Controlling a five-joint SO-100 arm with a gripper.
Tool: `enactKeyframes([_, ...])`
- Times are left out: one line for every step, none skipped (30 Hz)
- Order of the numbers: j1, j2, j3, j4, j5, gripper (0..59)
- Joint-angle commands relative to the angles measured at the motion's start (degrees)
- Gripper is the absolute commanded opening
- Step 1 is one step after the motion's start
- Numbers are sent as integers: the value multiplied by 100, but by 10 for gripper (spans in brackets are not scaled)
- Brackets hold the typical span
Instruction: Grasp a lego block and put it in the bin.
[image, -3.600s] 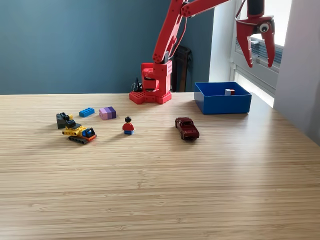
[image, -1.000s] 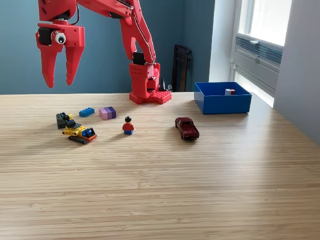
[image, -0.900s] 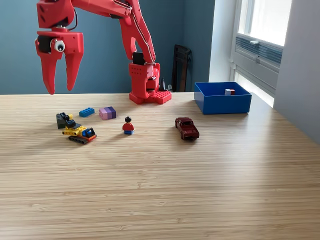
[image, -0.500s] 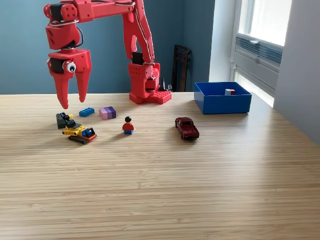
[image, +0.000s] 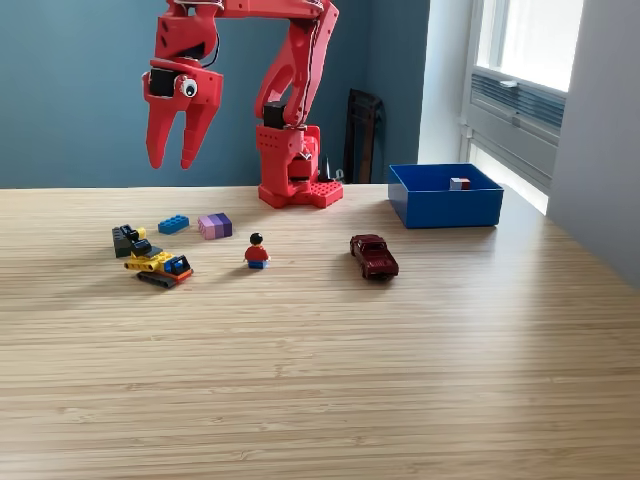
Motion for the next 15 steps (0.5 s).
enactKeyframes([422, 606, 580, -325, 26, 166])
enactKeyframes([519, 606, 712, -352, 105, 160])
enactKeyframes([606, 606, 844, -360, 141, 159])
enactKeyframes([686, 606, 984, -378, 158, 157])
enactKeyframes([756, 606, 1134, -431, 220, 156])
enactKeyframes([826, 606, 1274, -466, 255, 155])
enactKeyframes([870, 606, 1433, -492, 272, 155])
enactKeyframes([905, 606, 1573, -519, 290, 155])
enactKeyframes([932, 606, 1714, -554, 308, 157])
enactKeyframes([932, 606, 1846, -606, 308, 161])
enactKeyframes([932, 606, 1951, -642, 308, 171])
enactKeyframes([932, 606, 2013, -642, 316, 185])
enactKeyframes([923, 606, 2057, -642, 334, 197])
enactKeyframes([914, 606, 2074, -642, 343, 209])
enactKeyframes([905, 606, 2083, -642, 378, 218])
